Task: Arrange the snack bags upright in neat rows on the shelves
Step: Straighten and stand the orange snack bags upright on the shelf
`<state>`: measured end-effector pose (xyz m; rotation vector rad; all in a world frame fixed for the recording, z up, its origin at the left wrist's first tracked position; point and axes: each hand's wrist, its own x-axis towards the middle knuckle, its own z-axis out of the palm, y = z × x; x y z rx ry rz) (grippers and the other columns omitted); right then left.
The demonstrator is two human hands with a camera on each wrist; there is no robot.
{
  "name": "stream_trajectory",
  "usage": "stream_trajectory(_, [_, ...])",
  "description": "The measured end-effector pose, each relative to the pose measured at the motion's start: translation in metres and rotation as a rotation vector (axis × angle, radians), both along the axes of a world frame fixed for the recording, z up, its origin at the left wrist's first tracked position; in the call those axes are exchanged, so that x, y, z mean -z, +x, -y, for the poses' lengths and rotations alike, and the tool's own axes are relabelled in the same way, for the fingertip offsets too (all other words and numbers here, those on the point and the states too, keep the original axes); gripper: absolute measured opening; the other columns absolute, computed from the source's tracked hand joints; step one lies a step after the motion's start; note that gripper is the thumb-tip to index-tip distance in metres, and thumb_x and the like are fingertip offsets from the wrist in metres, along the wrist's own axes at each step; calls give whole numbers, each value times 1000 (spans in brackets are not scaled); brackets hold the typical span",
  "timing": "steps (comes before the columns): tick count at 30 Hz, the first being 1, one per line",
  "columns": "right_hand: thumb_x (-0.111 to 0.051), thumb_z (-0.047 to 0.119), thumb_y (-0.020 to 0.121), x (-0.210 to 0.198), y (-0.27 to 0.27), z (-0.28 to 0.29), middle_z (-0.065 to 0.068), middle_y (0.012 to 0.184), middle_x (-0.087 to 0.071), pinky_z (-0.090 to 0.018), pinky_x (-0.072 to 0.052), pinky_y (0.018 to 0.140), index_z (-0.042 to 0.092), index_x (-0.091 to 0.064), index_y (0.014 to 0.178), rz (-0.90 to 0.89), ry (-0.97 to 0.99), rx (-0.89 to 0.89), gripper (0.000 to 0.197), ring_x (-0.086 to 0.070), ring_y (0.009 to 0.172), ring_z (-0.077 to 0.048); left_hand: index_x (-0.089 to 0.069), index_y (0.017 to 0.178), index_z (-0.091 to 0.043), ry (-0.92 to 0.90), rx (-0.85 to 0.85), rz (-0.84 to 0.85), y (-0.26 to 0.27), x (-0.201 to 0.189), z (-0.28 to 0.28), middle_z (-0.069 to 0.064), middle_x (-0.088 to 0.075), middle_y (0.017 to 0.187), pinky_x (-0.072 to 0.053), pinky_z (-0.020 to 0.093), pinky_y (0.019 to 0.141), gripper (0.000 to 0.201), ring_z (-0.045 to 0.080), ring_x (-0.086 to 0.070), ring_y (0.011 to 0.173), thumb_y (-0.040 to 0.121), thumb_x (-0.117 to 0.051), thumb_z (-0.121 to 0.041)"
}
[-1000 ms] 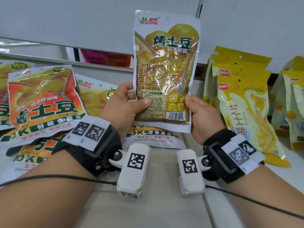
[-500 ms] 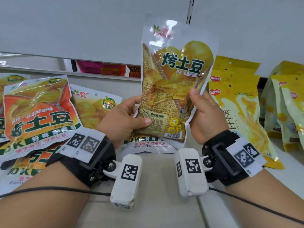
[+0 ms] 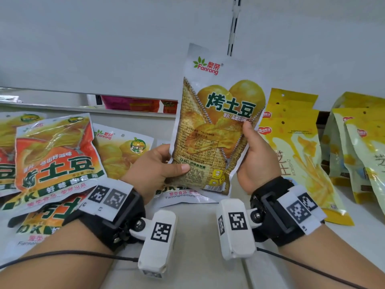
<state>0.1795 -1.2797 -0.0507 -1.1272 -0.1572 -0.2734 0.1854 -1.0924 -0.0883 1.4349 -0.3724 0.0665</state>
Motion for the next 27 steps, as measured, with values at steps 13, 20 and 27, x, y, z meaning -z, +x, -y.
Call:
stream_trajectory(13, [-76,32,68,17,-2,-4,-1,106,-69,-39,-56,83,18,-52,121,-70,-399,-248,59,-69,93,-17,-77,90,-32,140,54,-79,-21,-23,22,-3,-74,105,-55,24,78,46,12,-67,102,81,-57,9])
stream_trajectory(20, [-66,10,79,26,11,-2,-3,105,-67,-49,-46,96,17,-56,112,-122,-475,27,35,-62,100,-25,-66,97,-26,321,-423,-163,-29,-23,20,3,-65,110,-47,29,75,32,16,-57,83,88,-51,1])
stream_trajectory(27, [-66,11,81,23,14,8,6,91,-70,-38,-52,84,29,-60,86,-95,-437,97,19,-66,85,-17,-35,145,-15,815,-494,-376,-21,-18,22,8,-51,136,-41,27,83,62,22,-55,110,88,-60,-22])
